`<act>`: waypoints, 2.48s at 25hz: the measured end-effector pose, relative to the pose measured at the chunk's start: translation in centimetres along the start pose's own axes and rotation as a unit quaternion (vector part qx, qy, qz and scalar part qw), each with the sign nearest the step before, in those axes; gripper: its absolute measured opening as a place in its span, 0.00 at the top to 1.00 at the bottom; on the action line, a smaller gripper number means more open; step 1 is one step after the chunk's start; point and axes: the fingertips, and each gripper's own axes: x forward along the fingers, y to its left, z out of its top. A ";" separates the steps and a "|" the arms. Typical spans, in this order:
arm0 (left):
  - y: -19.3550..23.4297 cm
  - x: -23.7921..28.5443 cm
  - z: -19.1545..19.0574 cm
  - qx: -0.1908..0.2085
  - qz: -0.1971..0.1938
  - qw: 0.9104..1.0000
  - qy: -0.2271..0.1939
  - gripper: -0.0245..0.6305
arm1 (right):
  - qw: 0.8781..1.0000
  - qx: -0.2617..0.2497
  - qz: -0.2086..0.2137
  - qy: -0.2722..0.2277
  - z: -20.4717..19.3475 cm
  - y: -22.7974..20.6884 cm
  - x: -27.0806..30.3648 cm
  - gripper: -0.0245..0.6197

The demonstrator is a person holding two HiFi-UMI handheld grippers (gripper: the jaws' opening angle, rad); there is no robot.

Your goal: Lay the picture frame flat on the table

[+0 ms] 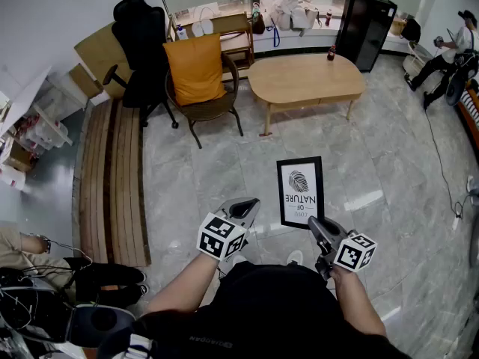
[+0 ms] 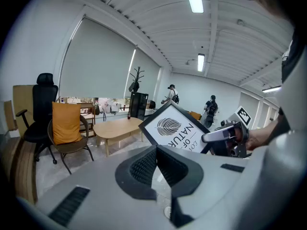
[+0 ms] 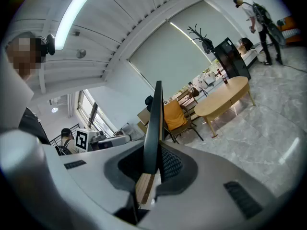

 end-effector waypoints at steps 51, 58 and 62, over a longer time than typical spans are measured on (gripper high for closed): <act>13.9 12.4 9.0 -0.037 0.036 0.999 0.005 0.96 | 0.996 0.048 0.070 0.010 13.1 -10.1 16.0 0.90; 11.0 22.5 14.4 -0.006 -0.012 1.000 0.010 0.96 | 0.997 0.059 0.046 0.002 19.0 -17.1 14.8 0.90; 11.9 25.6 13.8 0.013 -0.014 0.999 0.047 0.96 | 0.996 0.083 0.033 -0.012 20.0 -19.8 14.9 0.90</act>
